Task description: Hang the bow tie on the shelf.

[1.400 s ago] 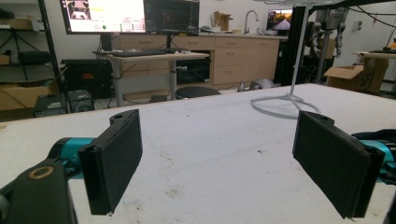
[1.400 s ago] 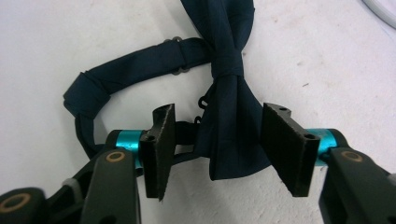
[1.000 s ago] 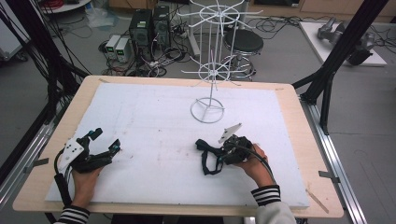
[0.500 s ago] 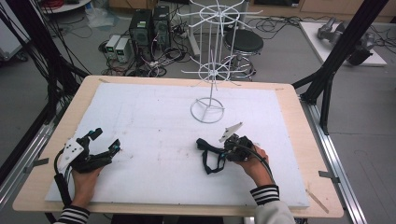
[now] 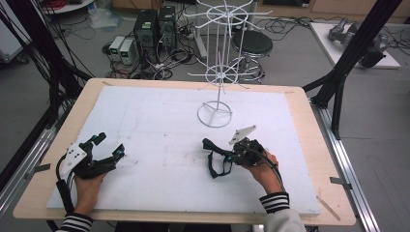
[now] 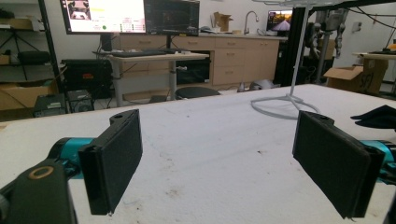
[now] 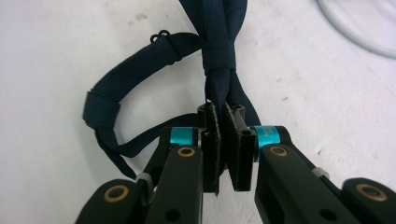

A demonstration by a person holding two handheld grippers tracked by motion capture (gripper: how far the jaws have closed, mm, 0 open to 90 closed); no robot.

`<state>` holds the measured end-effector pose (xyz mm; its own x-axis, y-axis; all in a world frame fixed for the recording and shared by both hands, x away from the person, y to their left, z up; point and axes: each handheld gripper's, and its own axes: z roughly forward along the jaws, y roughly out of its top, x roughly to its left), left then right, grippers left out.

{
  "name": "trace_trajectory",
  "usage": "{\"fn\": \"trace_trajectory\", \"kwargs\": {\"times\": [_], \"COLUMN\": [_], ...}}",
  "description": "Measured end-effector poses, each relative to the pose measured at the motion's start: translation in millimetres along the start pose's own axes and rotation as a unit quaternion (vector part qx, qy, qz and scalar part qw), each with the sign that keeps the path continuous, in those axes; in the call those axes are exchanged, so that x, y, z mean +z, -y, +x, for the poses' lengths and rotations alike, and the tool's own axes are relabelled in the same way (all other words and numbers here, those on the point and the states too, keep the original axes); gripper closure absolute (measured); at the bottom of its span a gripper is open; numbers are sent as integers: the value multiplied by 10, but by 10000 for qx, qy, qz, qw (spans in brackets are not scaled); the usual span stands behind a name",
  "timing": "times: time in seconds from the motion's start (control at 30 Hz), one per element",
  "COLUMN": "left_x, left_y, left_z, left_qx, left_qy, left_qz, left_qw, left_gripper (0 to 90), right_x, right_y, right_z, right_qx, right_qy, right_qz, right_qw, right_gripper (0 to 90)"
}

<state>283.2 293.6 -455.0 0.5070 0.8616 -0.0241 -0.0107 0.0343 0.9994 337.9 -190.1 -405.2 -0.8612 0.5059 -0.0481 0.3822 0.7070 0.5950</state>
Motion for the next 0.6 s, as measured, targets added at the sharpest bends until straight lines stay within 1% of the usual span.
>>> {"fn": "trace_trajectory", "kwargs": {"times": [0.1, 0.13, 0.17, 0.23, 0.27, 0.3, 0.33, 0.37, 0.4, 0.43, 0.47, 0.5, 0.53, 0.57, 0.6], "left_x": [0, 0, 0, 0, 0, 0, -1, 0, -1, 0, 0, -1, -1, 0, 0], "left_y": [0, 0, 0, 0, 0, 0, 0, 0, 0, 0, 0, 0, 0, 0, 0], "left_z": [0, 0, 0, 0, 0, 0, 1, 0, 1, 0, 0, 1, 1, -1, 0], "left_qx": [2, 1, 1, 1, -1, -1, 3, 0, 2, 2, 1, 15, 14, 2, 3], "left_qy": [2, 2, 3, 2, 2, 1, 1, 2, 2, 1, 1, 3, 1, 1, 1], "left_qz": [4, 0, -1, -1, -2, -1, 3, 3, 4, 1, -1, 12, 9, 0, 3], "left_qw": [10000, 10000, 10000, 10000, 10000, 10000, 10000, 10000, 10000, 10000, 10000, 10000, 10000, 10000, 10000], "left_gripper": [163, 163, 163, 163, 163, 163, 163, 163, 163, 163, 163, 163, 163, 163, 163], "right_x": [-21, -31, -60, -91, -91, -130, -130, -171, -189, -210, -210, -249, -249, -276, -290], "right_y": [-2, -5, -5, -5, -5, -2, -2, -3, -2, -2, -2, -1, -1, -4, -7], "right_z": [-4, -5, -19, -27, -27, -35, -35, -34, -38, -37, -37, -41, -41, -39, -32], "right_qx": [54, 136, 241, 389, 389, 438, 438, 486, 486, 506, 506, 532, 532, 527, 528], "right_qy": [-5, 3, 17, 33, 33, 48, 48, 88, 88, 117, 117, 141, 141, 190, 224], "right_qz": [-99, -162, -317, -483, -483, -626, -626, -778, -876, -946, -946, -1139, -1139, -1248, -1283], "right_qw": [9999, 9998, 9992, 9981, 9981, 9971, 9971, 9957, 9949, 9942, 9942, 9920, 9920, 9906, 9901], "right_gripper": [853, 853, 853, 853, 853, 853, 853, 854, 854, 854, 854, 854, 854, 854, 854]}}
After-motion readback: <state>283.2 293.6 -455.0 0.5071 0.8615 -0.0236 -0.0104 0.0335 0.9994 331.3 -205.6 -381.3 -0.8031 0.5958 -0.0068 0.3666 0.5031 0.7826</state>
